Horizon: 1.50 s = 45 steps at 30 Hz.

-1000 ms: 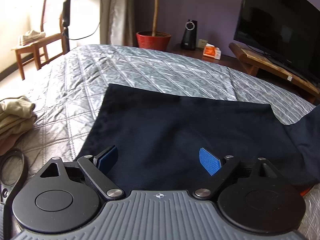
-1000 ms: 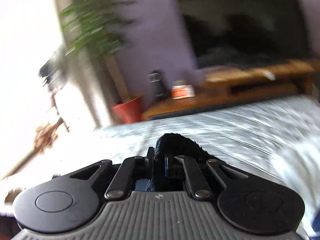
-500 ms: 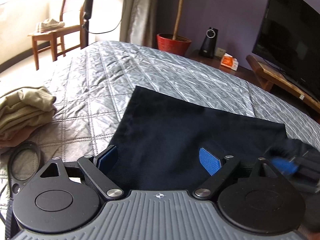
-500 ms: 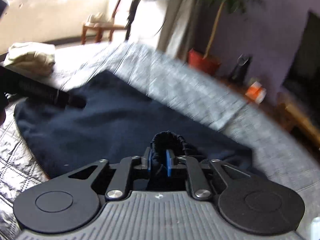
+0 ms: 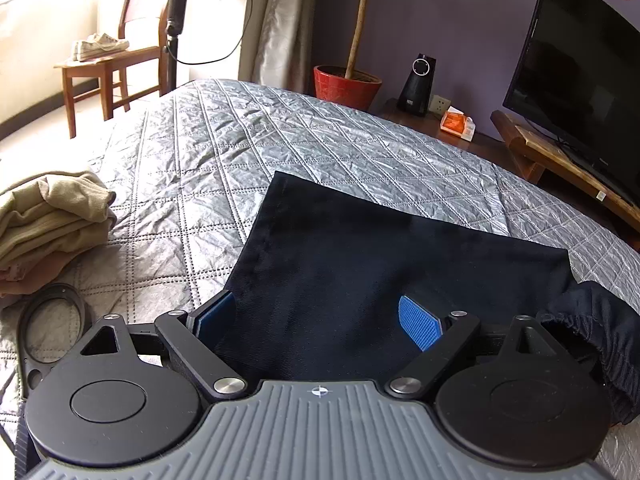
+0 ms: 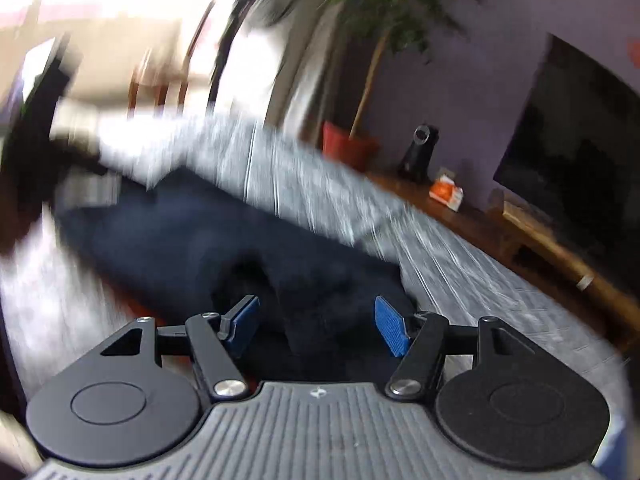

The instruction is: Fold clothes

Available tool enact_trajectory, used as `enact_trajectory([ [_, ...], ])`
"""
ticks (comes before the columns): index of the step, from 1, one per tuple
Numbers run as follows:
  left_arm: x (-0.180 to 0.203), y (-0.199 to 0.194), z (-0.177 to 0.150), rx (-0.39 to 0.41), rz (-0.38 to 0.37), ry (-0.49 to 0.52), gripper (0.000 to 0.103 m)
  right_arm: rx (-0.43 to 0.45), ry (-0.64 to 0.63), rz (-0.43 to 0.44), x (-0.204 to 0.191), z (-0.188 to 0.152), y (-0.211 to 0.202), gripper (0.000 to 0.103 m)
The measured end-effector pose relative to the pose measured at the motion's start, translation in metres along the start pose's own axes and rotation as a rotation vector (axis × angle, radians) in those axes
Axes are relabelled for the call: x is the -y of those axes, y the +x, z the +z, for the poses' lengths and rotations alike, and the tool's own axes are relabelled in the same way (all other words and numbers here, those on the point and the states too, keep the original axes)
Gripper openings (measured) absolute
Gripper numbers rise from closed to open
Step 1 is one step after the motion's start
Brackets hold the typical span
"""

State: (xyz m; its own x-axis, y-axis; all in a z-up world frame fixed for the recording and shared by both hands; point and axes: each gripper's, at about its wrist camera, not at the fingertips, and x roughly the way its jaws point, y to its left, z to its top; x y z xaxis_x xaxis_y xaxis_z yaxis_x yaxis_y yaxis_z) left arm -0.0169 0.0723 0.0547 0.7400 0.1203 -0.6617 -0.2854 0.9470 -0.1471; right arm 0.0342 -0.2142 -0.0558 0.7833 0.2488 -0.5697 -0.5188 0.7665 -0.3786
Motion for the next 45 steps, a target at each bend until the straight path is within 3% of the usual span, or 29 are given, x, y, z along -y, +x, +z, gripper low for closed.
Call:
enact_trajectory([
  [4,0.000,0.000,0.000,0.001,0.007,0.001,0.092,-0.062,-0.216,-0.063,-0.024,-0.022,0.011,0.058],
  [10,0.001,0.002,-0.001,-0.003,0.002,0.012,0.092,-0.093,-0.319,-0.154,-0.028,-0.023,0.041,0.056],
  [11,0.001,0.002,-0.001,-0.004,0.001,0.013,0.092,-0.095,-0.294,-0.139,-0.025,-0.020,0.043,0.047],
  [12,0.002,0.002,-0.001,-0.005,-0.001,0.013,0.092,-0.092,-0.225,-0.110,-0.017,-0.013,0.041,0.025],
  [15,0.003,0.003,-0.001,-0.007,-0.004,0.015,0.092,-0.073,-0.013,-0.028,0.008,0.007,0.034,0.025],
  [18,0.004,0.003,-0.002,-0.007,-0.007,0.021,0.092,0.001,0.182,-0.007,0.037,0.033,0.030,0.024],
  [25,0.004,0.003,-0.002,-0.009,-0.002,0.020,0.092,0.089,0.409,0.097,0.058,0.077,0.043,0.024],
  [27,0.004,0.003,-0.002,-0.011,-0.004,0.020,0.092,0.047,0.438,0.136,0.053,0.073,0.056,0.026],
  [29,0.004,0.003,-0.002,-0.013,-0.007,0.023,0.092,-0.042,0.443,0.180,0.042,0.064,0.076,0.032],
  [31,0.004,0.003,-0.002,-0.016,-0.011,0.026,0.092,-0.130,0.432,0.246,0.025,0.053,0.095,0.032],
  [34,0.002,0.004,-0.002,-0.018,-0.014,0.018,0.092,-0.136,0.357,0.195,-0.002,0.048,0.093,0.032],
  [38,0.002,0.004,-0.002,-0.021,-0.023,0.016,0.092,-0.073,0.351,0.072,-0.019,0.051,0.078,0.048],
  [41,0.002,0.003,-0.002,-0.021,-0.027,0.020,0.092,-0.096,0.290,0.038,-0.025,0.052,0.082,0.055],
  [43,0.002,0.003,-0.002,-0.022,-0.029,0.019,0.092,-0.105,0.260,0.036,-0.029,0.052,0.087,0.045],
  [44,0.001,0.002,-0.002,-0.022,-0.027,0.016,0.092,-0.106,0.251,0.033,-0.030,0.052,0.089,0.021],
  [45,0.001,0.002,-0.002,-0.021,-0.026,0.014,0.092,-0.105,0.252,0.032,-0.030,0.052,0.090,0.020],
])
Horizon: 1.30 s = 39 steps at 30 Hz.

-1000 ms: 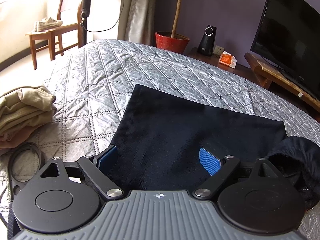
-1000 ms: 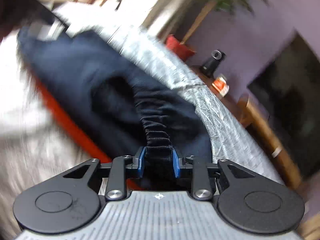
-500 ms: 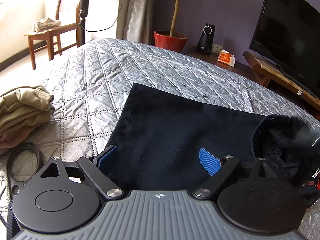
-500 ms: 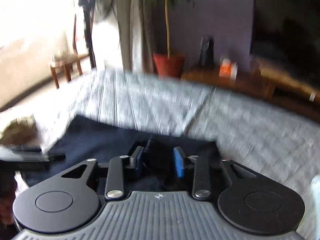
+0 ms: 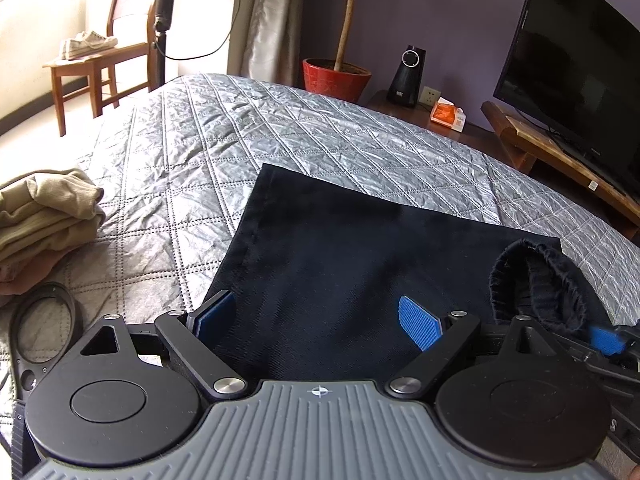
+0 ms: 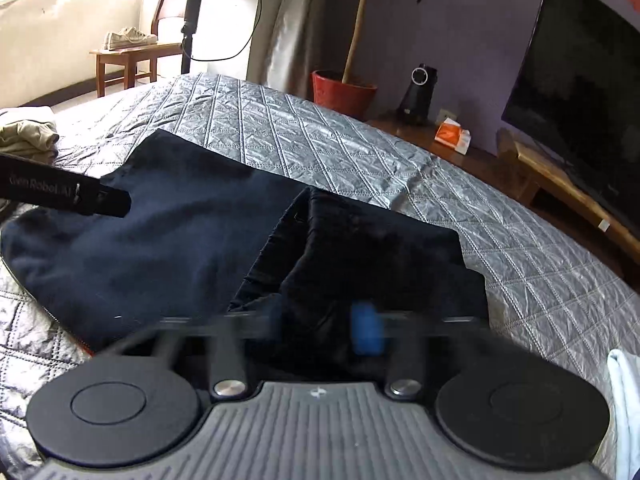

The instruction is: Fold clothes

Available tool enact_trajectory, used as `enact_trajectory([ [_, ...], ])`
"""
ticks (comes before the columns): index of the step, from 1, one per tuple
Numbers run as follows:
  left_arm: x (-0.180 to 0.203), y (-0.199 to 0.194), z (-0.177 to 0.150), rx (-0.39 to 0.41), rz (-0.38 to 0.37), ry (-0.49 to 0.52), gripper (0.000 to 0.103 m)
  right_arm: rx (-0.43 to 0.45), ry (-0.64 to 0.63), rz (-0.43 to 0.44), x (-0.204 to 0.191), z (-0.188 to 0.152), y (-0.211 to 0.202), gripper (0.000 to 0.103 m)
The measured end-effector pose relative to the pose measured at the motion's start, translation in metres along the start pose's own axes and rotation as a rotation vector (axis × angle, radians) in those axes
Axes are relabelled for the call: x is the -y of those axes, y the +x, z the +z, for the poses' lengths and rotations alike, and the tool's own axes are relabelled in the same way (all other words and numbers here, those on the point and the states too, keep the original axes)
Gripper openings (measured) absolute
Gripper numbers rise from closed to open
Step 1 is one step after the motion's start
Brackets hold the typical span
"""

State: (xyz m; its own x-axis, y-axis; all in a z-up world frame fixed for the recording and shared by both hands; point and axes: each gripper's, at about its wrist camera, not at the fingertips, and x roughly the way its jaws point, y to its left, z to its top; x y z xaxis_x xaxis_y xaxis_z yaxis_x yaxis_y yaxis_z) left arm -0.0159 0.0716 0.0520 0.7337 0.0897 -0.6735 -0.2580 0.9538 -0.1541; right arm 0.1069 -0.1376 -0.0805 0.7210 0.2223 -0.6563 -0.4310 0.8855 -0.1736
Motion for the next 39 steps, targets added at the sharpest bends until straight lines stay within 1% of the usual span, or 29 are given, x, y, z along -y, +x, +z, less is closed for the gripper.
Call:
enact_trajectory([
  [2,-0.001,0.000,0.000,0.001,0.003,-0.004,0.092,0.019,0.011,-0.003,0.002,0.004,-0.003,0.019],
  [4,-0.002,0.000,0.000,0.003,0.005,-0.006,0.092,0.014,-0.016,0.002,-0.001,0.009,-0.003,0.020],
  [6,-0.002,0.000,0.001,0.005,0.007,-0.008,0.092,-0.003,-0.049,0.021,-0.006,0.010,-0.001,0.032],
  [7,-0.002,0.000,0.001,0.005,0.008,-0.009,0.092,0.003,-0.059,0.035,-0.008,0.009,-0.001,0.035],
  [8,-0.003,0.000,0.001,0.004,0.010,-0.011,0.092,0.007,-0.066,0.052,-0.010,0.008,-0.002,0.044],
  [9,-0.003,0.000,0.001,0.002,0.011,-0.011,0.092,0.005,-0.072,0.073,-0.012,0.008,-0.002,0.056],
  [11,-0.004,0.000,0.000,-0.001,0.014,-0.008,0.092,0.014,-0.112,0.074,-0.021,0.007,-0.002,0.065],
  [13,0.001,0.002,-0.001,-0.006,0.034,0.028,0.092,0.003,-0.161,0.062,-0.029,0.006,0.003,0.064],
  [14,0.003,0.002,-0.002,-0.009,0.046,0.050,0.092,-0.018,-0.167,0.062,-0.029,0.005,0.008,0.059],
  [15,0.006,0.003,-0.003,-0.015,0.053,0.071,0.092,-0.038,-0.174,0.059,-0.030,0.003,0.014,0.049],
  [16,0.007,0.004,-0.004,-0.022,0.057,0.084,0.092,-0.055,-0.181,0.054,-0.028,0.002,0.020,0.045],
  [17,0.007,0.005,-0.005,-0.027,0.060,0.092,0.092,-0.059,-0.188,0.057,-0.027,0.001,0.023,0.045],
  [19,0.008,0.008,-0.007,-0.041,0.070,0.109,0.092,-0.050,-0.202,0.058,-0.027,0.000,0.021,0.036],
  [20,0.007,0.010,-0.008,-0.057,0.080,0.118,0.092,-0.038,-0.215,0.055,-0.028,-0.001,0.018,0.027],
  [21,0.007,0.013,-0.009,-0.078,0.088,0.124,0.092,-0.028,-0.232,0.051,-0.028,-0.001,0.016,0.024],
  [23,0.006,0.018,-0.011,-0.113,0.096,0.131,0.092,-0.019,-0.305,0.043,-0.032,-0.004,0.012,0.022],
  [27,0.007,0.020,-0.014,-0.122,0.104,0.160,0.092,-0.015,-0.512,0.020,-0.042,-0.014,0.003,0.021],
  [29,0.008,0.022,-0.016,-0.129,0.120,0.182,0.092,-0.011,-0.594,0.003,-0.043,-0.022,-0.003,0.021],
  [30,0.009,0.023,-0.017,-0.132,0.125,0.188,0.093,-0.008,-0.625,-0.007,-0.042,-0.025,-0.006,0.021],
  [33,0.008,0.023,-0.018,-0.134,0.133,0.194,0.095,-0.007,-0.668,-0.044,-0.037,-0.033,-0.013,0.021],
  [34,0.008,0.023,-0.018,-0.134,0.134,0.194,0.095,-0.024,-0.670,-0.043,-0.035,-0.036,-0.012,0.022],
  [36,0.008,0.023,-0.018,-0.135,0.135,0.195,0.096,-0.081,-0.617,-0.018,-0.032,-0.036,-0.009,0.026],
  [37,0.008,0.023,-0.018,-0.135,0.136,0.195,0.096,-0.074,-0.548,0.011,-0.028,-0.032,-0.013,0.029],
  [38,0.008,0.023,-0.017,-0.136,0.136,0.194,0.096,-0.065,-0.457,0.061,-0.022,-0.024,-0.019,0.031],
  [39,0.008,0.023,-0.017,-0.136,0.136,0.192,0.096,-0.043,-0.356,0.101,-0.015,-0.016,-0.026,0.032],
])
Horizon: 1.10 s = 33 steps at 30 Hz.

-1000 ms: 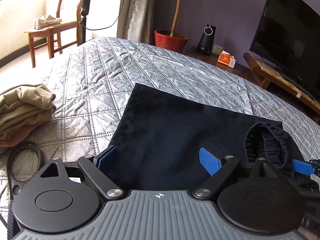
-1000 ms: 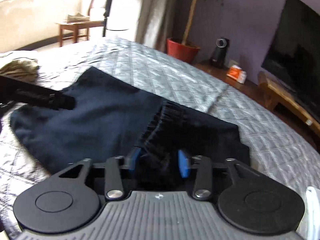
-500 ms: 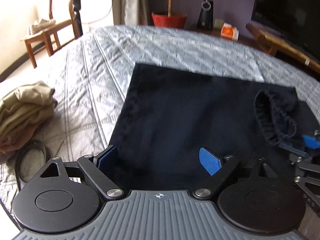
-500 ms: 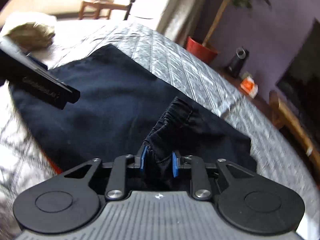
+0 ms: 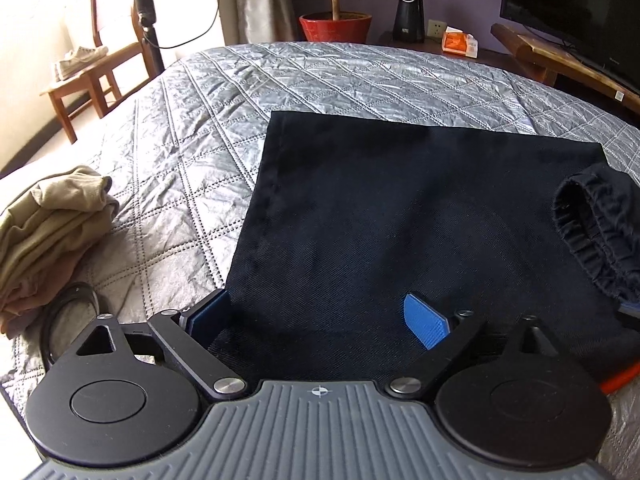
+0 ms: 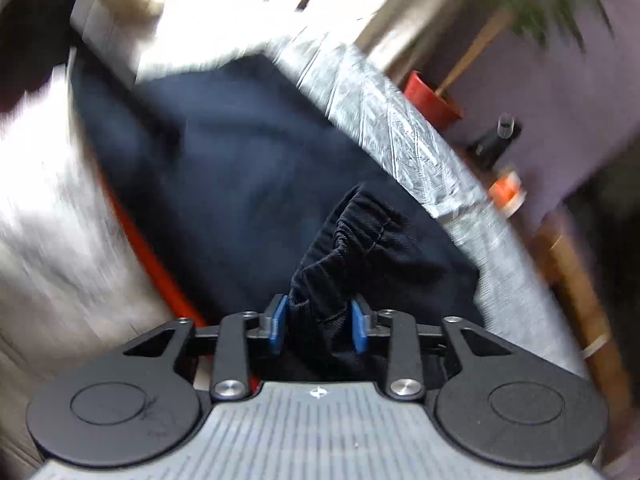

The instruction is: Fold clothes

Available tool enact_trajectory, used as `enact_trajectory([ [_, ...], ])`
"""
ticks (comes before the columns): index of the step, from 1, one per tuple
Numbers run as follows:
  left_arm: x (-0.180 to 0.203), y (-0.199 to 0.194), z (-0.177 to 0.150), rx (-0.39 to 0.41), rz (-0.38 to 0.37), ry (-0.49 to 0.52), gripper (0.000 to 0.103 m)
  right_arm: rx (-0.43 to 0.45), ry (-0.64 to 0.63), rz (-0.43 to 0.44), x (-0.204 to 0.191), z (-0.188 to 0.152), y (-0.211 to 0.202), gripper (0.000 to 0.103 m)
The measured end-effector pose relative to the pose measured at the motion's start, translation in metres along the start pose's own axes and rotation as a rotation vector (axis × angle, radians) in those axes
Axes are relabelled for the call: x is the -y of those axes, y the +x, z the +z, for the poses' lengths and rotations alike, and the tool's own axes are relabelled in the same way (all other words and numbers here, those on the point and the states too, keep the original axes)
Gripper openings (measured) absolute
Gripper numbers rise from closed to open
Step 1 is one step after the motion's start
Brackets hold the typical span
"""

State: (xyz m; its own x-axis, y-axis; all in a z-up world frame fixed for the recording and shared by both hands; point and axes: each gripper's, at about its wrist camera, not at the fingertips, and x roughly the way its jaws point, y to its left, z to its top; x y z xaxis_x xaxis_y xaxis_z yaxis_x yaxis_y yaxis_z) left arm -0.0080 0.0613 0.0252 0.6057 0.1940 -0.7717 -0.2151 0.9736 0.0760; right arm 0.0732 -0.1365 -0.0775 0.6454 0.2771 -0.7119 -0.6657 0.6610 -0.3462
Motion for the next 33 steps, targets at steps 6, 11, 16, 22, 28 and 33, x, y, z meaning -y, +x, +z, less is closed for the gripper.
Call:
enact_trajectory([
  [6,0.001,-0.001,0.000,0.002,0.003,0.003,0.096,0.165,0.302,0.021,0.033,0.023,-0.011,0.033],
  [11,0.000,-0.001,0.001,0.003,-0.003,-0.001,0.096,-0.007,0.224,0.037,0.018,0.017,0.040,0.034],
  [16,0.001,-0.004,0.001,0.015,-0.016,-0.003,0.096,0.052,0.307,0.085,0.013,0.008,0.014,0.052],
  [22,-0.002,-0.024,-0.003,0.091,-0.053,-0.017,0.096,0.120,0.678,0.073,0.021,-0.005,-0.058,0.054],
  [28,-0.012,-0.058,-0.013,0.140,-0.107,-0.041,0.096,0.170,0.975,0.087,-0.007,-0.046,-0.136,0.067],
  [33,-0.026,-0.081,-0.033,0.074,-0.169,-0.110,0.096,0.158,1.148,0.161,-0.026,-0.068,-0.163,0.067],
])
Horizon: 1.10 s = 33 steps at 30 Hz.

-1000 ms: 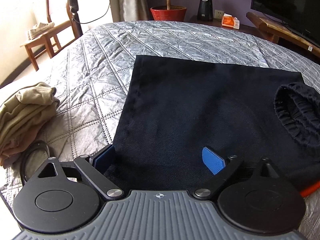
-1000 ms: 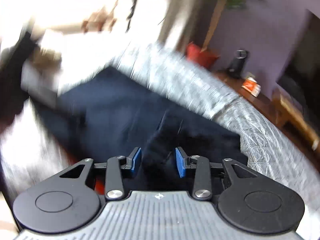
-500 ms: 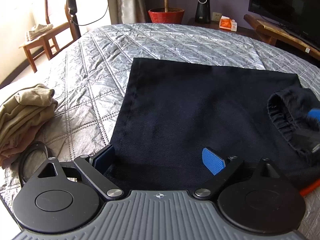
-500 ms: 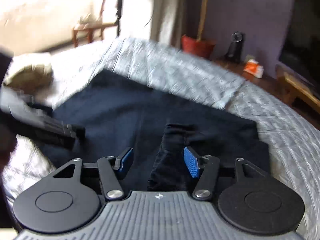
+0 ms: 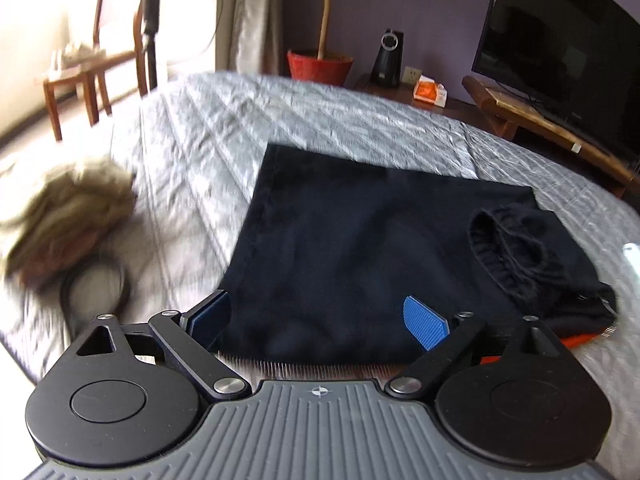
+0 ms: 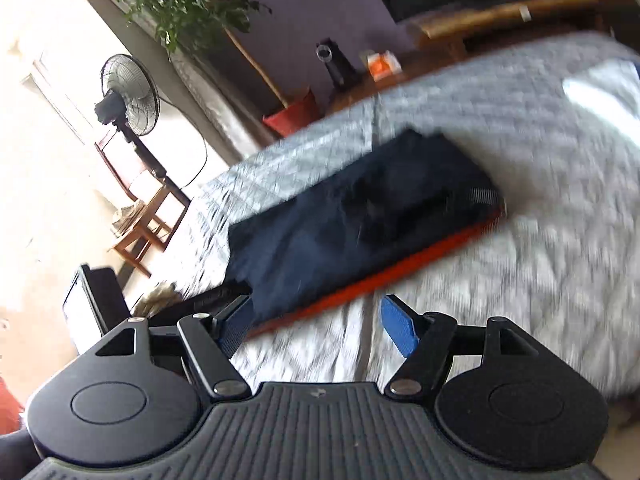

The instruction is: Fold clothes

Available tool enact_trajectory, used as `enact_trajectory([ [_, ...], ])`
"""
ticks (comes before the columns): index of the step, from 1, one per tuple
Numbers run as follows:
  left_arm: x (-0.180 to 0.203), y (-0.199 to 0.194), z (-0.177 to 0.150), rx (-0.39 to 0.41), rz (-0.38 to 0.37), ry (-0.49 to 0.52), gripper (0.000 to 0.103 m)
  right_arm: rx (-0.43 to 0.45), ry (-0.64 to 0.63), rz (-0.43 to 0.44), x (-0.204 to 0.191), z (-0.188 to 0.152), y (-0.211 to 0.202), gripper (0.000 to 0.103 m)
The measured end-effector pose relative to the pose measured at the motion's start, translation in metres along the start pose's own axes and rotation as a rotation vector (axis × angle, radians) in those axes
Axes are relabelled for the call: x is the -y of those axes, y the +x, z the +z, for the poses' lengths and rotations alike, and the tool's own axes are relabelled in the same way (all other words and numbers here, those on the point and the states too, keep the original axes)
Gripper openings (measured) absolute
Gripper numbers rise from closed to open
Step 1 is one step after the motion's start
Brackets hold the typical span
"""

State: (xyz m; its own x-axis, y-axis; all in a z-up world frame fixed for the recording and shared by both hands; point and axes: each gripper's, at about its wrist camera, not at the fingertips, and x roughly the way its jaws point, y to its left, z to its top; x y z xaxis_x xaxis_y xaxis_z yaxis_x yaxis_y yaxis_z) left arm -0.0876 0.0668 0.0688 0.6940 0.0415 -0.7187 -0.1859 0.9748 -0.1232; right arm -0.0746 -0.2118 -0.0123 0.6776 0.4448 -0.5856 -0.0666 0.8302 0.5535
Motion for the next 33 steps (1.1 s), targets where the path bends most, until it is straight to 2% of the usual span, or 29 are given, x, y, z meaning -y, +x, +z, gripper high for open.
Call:
enact_trajectory([
  [3,0.001,-0.016,-0.014,-0.037,-0.007,0.009,0.096,-0.021,0.022,0.036,0.000,-0.004,-0.002,0.068],
  [5,0.009,-0.028,-0.025,-0.057,-0.023,0.063,0.096,-0.015,0.060,0.017,0.006,0.000,0.002,0.068],
  [9,0.020,-0.060,-0.038,-0.043,-0.073,0.174,0.097,0.005,0.083,-0.058,0.004,-0.008,-0.011,0.069],
  [13,0.022,-0.088,-0.039,-0.043,-0.106,0.215,0.097,0.015,0.087,-0.132,-0.001,-0.023,-0.032,0.074],
  [18,0.016,-0.123,-0.049,-0.027,-0.088,0.215,0.098,0.081,0.041,-0.173,-0.009,-0.029,-0.048,0.076],
  [20,0.014,-0.133,-0.055,-0.036,-0.086,0.201,0.098,0.096,0.007,-0.168,-0.018,-0.028,-0.053,0.081],
  [24,0.018,-0.148,-0.061,-0.063,-0.058,0.196,0.098,0.109,-0.118,-0.175,-0.037,-0.032,-0.054,0.082],
  [27,0.022,-0.160,-0.060,-0.096,-0.039,0.188,0.098,0.135,-0.167,-0.179,-0.039,-0.037,-0.054,0.085],
  [33,0.026,-0.180,-0.062,-0.155,0.004,0.196,0.102,0.140,-0.069,-0.189,-0.020,-0.039,-0.055,0.085],
])
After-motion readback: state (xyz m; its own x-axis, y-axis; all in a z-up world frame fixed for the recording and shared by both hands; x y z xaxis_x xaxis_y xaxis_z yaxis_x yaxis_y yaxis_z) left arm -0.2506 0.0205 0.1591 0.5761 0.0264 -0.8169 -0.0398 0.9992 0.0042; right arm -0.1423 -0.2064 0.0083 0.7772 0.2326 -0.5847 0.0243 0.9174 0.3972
